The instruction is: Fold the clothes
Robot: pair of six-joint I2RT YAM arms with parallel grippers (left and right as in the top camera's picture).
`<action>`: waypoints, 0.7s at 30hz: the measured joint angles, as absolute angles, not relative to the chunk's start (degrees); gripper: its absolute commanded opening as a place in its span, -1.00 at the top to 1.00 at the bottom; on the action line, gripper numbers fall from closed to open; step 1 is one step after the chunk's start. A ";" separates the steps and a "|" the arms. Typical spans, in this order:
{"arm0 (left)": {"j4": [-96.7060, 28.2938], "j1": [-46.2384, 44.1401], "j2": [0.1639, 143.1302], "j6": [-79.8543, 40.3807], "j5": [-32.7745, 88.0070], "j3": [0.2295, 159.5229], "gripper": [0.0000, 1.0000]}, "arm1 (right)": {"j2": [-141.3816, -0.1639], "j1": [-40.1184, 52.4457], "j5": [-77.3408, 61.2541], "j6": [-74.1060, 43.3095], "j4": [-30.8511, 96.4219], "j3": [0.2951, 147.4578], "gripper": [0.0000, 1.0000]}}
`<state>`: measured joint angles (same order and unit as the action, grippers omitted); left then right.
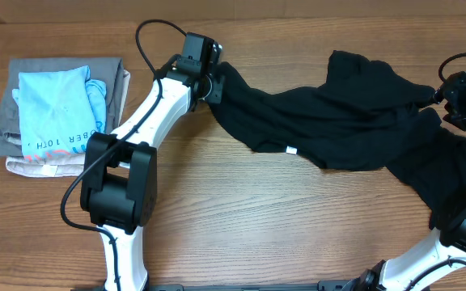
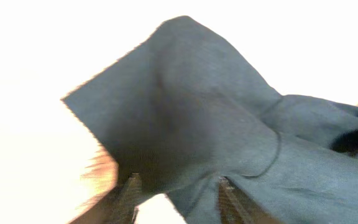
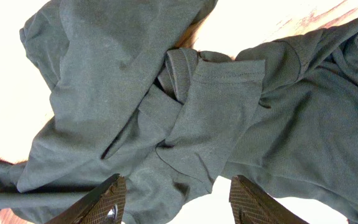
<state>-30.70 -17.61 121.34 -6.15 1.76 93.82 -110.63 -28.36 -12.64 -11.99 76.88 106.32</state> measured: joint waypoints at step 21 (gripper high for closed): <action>-25.06 -15.86 129.97 -16.71 -1.87 94.08 0.92 | -110.63 -28.36 -12.71 -12.19 76.84 106.32 -1.00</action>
